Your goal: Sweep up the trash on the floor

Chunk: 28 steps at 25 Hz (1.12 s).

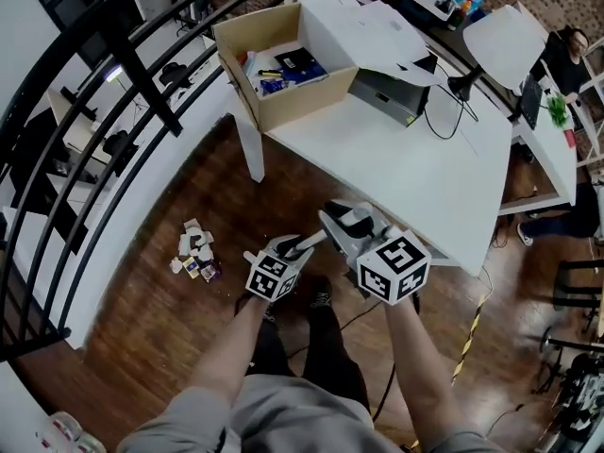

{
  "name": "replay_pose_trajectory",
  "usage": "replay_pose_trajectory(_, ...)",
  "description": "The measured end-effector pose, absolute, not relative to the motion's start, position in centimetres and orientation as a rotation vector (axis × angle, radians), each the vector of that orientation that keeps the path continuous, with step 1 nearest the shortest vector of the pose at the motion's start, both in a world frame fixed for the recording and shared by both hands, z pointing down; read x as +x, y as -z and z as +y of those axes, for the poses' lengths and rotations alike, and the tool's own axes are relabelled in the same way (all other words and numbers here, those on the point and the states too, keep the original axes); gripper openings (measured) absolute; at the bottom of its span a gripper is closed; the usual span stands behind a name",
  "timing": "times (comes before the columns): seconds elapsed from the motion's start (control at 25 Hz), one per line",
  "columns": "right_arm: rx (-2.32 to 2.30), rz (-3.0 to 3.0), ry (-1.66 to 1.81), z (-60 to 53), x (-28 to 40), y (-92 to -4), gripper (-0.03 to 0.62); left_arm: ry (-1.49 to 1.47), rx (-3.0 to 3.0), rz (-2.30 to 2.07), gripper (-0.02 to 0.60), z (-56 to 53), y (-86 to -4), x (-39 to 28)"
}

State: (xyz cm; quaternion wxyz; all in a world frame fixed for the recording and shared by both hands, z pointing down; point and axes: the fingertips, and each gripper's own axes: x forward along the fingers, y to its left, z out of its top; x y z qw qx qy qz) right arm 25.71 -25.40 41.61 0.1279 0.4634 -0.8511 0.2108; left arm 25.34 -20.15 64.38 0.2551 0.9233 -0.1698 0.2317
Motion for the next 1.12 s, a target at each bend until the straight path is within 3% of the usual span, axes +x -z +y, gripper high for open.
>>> replay_pose_trajectory(0.48, 1.075, -2.533, -0.558, -27.0, 30.1, -46.1, 0.066, -0.67, 2.438, -0.656, 0.137, -22.5, -69.2, 30.2)
replay_pose_trajectory(0.72, 1.143, -2.542, -0.568, -27.0, 33.3, -45.5, 0.157, -0.678, 2.414, -0.702, 0.137, -23.3, -69.8, 31.4)
replay_pose_trajectory(1.12, 1.441, -2.505, -0.596, -24.5, 40.0, -43.5, 0.141, -0.672, 2.361, -0.804, 0.138, -25.7, -70.6, 32.6)
